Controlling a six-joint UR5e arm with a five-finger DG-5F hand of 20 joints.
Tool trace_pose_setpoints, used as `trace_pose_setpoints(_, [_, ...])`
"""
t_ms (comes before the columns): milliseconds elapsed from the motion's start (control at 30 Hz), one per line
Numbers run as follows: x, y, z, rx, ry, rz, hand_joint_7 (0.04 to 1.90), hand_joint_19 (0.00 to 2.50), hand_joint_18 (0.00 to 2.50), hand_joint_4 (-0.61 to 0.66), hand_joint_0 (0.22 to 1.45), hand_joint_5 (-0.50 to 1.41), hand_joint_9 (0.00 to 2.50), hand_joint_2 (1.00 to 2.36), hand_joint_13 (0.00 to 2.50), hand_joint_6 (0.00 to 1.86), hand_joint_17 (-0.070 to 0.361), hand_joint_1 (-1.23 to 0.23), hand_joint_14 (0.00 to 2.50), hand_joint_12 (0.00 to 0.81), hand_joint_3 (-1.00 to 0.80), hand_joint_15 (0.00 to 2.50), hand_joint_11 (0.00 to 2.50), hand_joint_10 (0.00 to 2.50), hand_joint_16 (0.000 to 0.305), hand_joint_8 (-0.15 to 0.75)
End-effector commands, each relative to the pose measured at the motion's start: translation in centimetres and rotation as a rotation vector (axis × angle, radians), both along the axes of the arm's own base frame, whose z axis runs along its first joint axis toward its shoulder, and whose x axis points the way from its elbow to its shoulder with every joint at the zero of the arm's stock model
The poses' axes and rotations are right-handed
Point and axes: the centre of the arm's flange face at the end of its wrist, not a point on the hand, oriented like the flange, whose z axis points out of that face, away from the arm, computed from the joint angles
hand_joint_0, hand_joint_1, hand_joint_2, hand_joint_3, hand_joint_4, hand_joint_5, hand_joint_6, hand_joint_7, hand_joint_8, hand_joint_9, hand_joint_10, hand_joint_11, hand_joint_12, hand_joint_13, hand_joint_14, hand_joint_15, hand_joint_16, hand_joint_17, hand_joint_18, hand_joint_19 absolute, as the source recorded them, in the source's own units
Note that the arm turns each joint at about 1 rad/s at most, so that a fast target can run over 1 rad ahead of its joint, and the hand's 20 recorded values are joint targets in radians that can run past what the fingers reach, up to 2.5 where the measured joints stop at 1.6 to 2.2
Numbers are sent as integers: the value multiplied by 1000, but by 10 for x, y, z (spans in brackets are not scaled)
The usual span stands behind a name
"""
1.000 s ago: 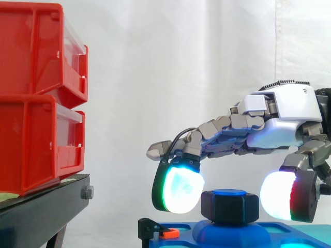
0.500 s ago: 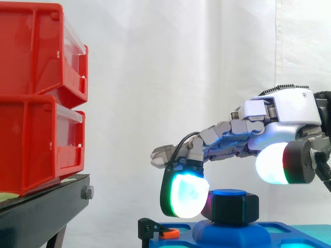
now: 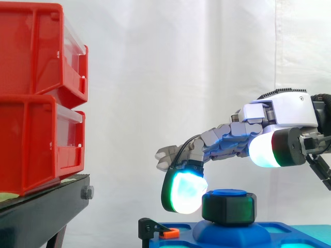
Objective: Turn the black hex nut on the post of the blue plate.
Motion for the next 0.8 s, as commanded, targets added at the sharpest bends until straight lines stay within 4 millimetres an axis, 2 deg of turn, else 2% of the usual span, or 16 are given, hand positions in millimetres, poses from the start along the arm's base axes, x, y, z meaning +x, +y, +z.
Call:
trace_pose_setpoints(0, [-2,-6,0,-9,-4,-6,905,368,42,276,423,-195,222,1000,0,504,124,-166,0,377,-500,0,0,0,55,273])
trace_pose_setpoints(667, [-9,-30,2,-9,-6,-9,898,374,46,274,433,-196,224,1000,1,504,122,-185,0,373,-500,0,0,0,54,272])
trace_pose_setpoints(767, [-5,-31,14,-9,-24,-3,897,378,45,270,435,-197,226,1000,0,504,122,-194,0,373,-500,0,0,0,54,271])
